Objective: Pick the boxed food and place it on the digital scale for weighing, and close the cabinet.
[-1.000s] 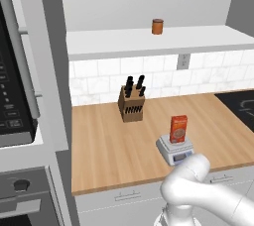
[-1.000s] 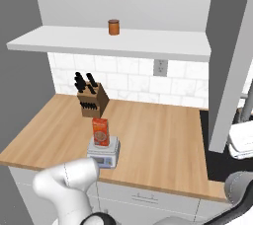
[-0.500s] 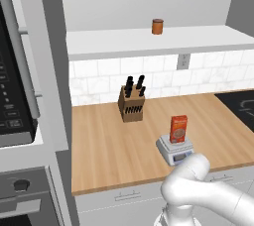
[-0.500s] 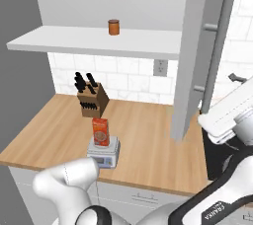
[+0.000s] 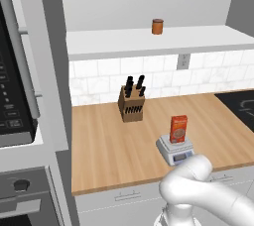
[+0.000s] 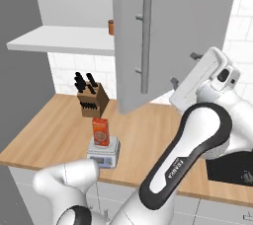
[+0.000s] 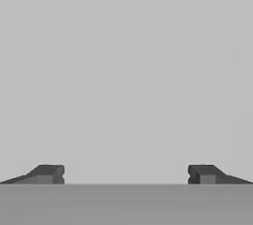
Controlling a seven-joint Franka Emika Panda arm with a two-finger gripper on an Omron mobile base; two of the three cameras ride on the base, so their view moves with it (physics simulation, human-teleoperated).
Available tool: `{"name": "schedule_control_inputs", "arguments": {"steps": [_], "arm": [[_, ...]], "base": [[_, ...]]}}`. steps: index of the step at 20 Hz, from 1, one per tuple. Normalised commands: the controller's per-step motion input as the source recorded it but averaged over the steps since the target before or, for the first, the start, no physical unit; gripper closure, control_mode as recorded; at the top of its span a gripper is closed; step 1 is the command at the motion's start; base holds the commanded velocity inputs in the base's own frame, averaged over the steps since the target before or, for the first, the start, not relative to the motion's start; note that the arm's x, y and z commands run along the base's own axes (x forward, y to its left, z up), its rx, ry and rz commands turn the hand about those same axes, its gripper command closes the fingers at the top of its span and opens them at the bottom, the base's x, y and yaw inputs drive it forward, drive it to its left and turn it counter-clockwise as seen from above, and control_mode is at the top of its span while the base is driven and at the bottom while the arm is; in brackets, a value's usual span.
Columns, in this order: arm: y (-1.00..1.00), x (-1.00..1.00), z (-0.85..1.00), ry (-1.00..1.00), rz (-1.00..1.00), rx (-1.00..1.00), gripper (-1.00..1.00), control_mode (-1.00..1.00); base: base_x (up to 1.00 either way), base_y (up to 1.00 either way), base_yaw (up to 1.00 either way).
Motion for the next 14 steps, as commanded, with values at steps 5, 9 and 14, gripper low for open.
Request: {"name": "schedule_control_inputs", "arguments": {"steps": [5, 9, 14], "arm": [[1.00, 1.00, -0.05, -0.04, -0.11, -0.16, -1.00, -1.00], [1.00, 1.00, 0.00, 0.01, -0.10, -0.20, -1.00, -1.00], [0.84, 1.00, 0.00, 0.13, -0.12, -0.24, -1.00, -1.00]], "base": [[0.00, 0.00, 0.00], [0.00, 0.00, 0.00], [0.00, 0.00, 0.00]]}}
